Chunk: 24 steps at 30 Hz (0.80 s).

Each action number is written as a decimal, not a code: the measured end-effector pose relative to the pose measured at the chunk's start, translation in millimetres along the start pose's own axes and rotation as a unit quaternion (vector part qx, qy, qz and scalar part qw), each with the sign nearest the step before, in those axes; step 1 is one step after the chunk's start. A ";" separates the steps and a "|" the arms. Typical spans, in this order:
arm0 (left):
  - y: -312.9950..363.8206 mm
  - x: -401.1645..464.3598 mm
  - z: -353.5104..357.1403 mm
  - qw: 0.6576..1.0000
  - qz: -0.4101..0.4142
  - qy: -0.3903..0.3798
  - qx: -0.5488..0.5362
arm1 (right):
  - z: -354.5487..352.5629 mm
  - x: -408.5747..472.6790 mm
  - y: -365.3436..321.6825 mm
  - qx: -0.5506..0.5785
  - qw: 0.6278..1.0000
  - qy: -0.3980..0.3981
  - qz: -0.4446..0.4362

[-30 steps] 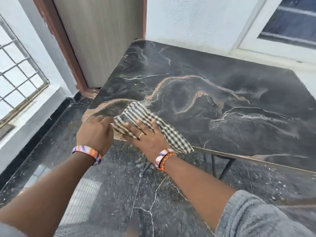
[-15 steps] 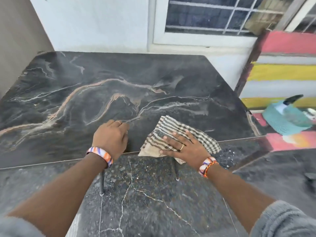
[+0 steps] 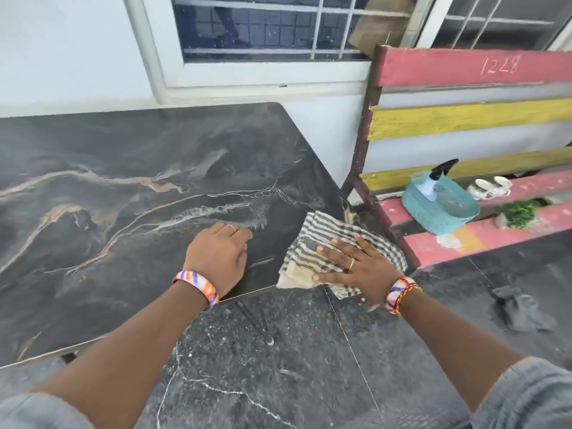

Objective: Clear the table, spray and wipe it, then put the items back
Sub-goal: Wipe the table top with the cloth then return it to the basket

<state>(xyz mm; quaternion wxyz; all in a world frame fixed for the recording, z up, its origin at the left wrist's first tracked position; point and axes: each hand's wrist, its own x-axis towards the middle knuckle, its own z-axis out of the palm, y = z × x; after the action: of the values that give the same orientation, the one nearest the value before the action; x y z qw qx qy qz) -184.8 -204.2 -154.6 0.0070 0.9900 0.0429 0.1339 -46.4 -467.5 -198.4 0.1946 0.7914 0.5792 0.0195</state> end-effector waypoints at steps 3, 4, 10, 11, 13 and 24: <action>4.8 14.1 1.3 1.000 0.006 -0.005 0.008 | 8.7 -12.2 10.8 0.106 0.992 0.021 0.064; 5.8 19.8 1.5 1.000 0.006 -0.006 0.008 | 9.8 -15.0 11.8 0.171 0.979 0.033 0.108; 18.5 72.3 12.4 0.999 -0.002 -0.018 -0.043 | 7.3 6.0 -1.2 0.327 0.901 0.064 0.279; 20.7 82.3 16.0 0.998 -0.003 -0.011 -0.059 | 3.4 13.3 -2.0 0.322 0.899 0.049 0.294; 22.6 106.1 23.8 0.997 -0.009 0.009 -0.081 | -3.1 25.5 2.5 0.336 0.874 0.002 0.351; -34.5 257.0 80.3 0.991 0.013 0.045 -0.124 | -14.4 161.0 87.2 0.347 0.864 0.001 0.365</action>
<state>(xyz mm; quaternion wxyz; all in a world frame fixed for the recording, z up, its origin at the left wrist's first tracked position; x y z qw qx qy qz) 80.5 -147.8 -164.9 0.1260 0.9750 0.0131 0.1823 82.0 -336.7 -187.6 -0.1137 0.9626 0.2190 -0.1122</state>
